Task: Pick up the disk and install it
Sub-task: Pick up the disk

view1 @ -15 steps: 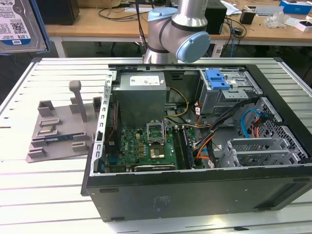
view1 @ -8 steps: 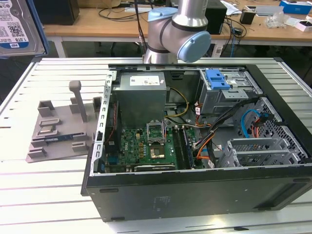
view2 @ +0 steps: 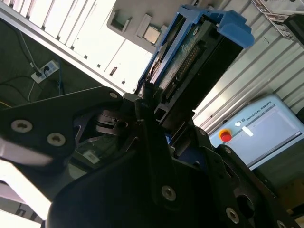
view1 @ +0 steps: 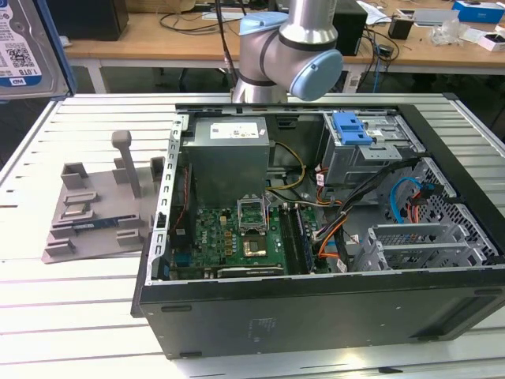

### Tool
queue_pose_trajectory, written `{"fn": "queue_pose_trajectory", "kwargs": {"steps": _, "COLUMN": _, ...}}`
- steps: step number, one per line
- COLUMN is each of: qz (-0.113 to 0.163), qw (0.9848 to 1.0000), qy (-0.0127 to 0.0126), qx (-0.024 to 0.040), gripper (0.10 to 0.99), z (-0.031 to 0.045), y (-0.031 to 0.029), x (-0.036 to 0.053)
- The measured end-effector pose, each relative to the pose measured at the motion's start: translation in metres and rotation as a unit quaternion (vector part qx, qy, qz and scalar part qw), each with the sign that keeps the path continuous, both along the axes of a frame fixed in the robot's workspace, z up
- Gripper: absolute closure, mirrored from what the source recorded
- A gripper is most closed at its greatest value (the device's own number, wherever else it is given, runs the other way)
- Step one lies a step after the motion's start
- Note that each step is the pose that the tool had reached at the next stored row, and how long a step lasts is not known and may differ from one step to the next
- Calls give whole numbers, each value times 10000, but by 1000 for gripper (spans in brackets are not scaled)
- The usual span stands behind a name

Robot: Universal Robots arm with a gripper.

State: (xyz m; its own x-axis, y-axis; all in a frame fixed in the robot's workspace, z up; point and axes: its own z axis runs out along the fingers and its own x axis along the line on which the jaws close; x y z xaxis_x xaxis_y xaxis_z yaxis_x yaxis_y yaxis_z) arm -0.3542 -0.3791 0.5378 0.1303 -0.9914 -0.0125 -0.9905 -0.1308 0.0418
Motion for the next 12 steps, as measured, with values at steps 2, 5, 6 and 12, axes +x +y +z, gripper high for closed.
{"fn": "queue_pose_trajectory", "kwargs": {"steps": 2, "qz": 0, "qw": 10000, "qy": 0, "qx": 0, "gripper": 722, "z": 0, "y": -47, "x": 2}}
{"fn": "queue_pose_trajectory", "kwargs": {"steps": 5, "qz": 1, "qw": 10000, "qy": 0, "qx": 0, "gripper": 722, "z": -1, "y": -120, "x": 5}}
{"fn": "queue_pose_trajectory", "kwargs": {"steps": 6, "qz": 0, "qw": 10000, "qy": 0, "qx": 0, "gripper": 722, "z": -1, "y": -151, "x": 6}}
{"fn": "queue_pose_trajectory", "kwargs": {"steps": 12, "qz": 0, "qw": 10000, "qy": 0, "qx": 0, "gripper": 722, "z": -2, "y": -340, "x": 11}}
